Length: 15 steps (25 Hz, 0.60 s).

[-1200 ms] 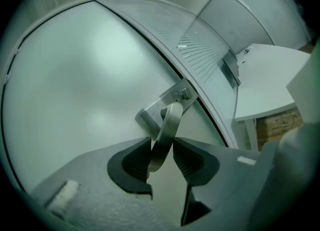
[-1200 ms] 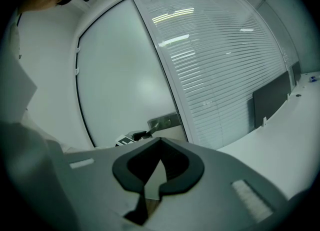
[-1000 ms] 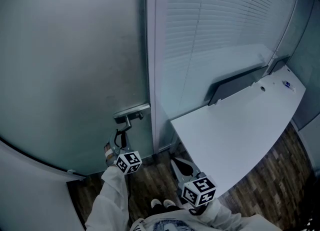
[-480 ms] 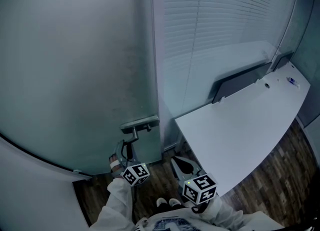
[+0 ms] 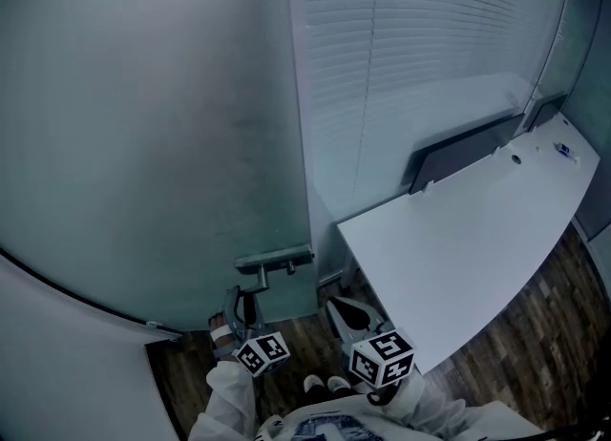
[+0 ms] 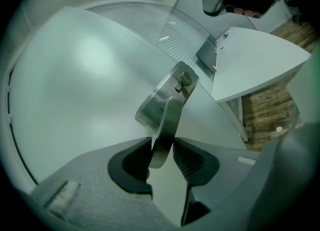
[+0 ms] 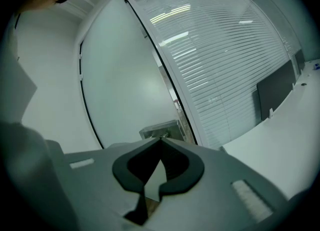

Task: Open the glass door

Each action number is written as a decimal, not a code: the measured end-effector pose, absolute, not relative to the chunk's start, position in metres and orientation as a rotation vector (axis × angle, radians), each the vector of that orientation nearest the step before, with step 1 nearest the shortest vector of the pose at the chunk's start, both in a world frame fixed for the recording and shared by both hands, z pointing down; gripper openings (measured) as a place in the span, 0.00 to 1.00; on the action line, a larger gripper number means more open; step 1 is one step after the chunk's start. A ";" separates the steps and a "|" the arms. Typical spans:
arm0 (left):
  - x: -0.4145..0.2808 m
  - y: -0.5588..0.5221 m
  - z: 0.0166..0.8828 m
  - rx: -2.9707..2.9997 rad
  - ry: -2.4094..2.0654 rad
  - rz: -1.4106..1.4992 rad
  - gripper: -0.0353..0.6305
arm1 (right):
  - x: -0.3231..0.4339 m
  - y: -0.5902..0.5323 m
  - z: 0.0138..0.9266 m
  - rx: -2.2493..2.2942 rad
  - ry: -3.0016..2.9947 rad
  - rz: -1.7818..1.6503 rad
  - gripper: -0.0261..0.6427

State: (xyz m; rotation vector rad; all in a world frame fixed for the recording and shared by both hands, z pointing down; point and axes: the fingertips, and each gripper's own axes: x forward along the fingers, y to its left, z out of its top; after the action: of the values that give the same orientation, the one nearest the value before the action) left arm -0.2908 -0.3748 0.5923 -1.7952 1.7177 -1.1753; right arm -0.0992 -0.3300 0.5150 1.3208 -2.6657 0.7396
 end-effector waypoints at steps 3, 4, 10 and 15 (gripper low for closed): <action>-0.291 -0.360 0.582 -1.763 1.688 -1.213 0.26 | -0.100 -0.326 0.515 1.301 -2.673 0.751 0.05; -0.290 -0.355 0.577 -1.739 1.669 -1.238 0.27 | -0.099 -0.325 0.514 1.297 -2.676 0.753 0.05; -0.286 -0.342 0.573 -1.680 1.607 -1.359 0.28 | -0.094 -0.329 0.517 1.267 -2.696 0.779 0.05; -0.286 -0.340 0.572 -1.678 1.574 -1.422 0.28 | -0.093 -0.332 0.517 1.222 -2.714 0.800 0.05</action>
State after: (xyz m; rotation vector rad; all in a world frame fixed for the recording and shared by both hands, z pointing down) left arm -0.2855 -0.3401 0.5717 -1.6784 1.5739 -1.4222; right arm -0.0931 -0.3324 0.5172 1.2218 -2.7142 0.7998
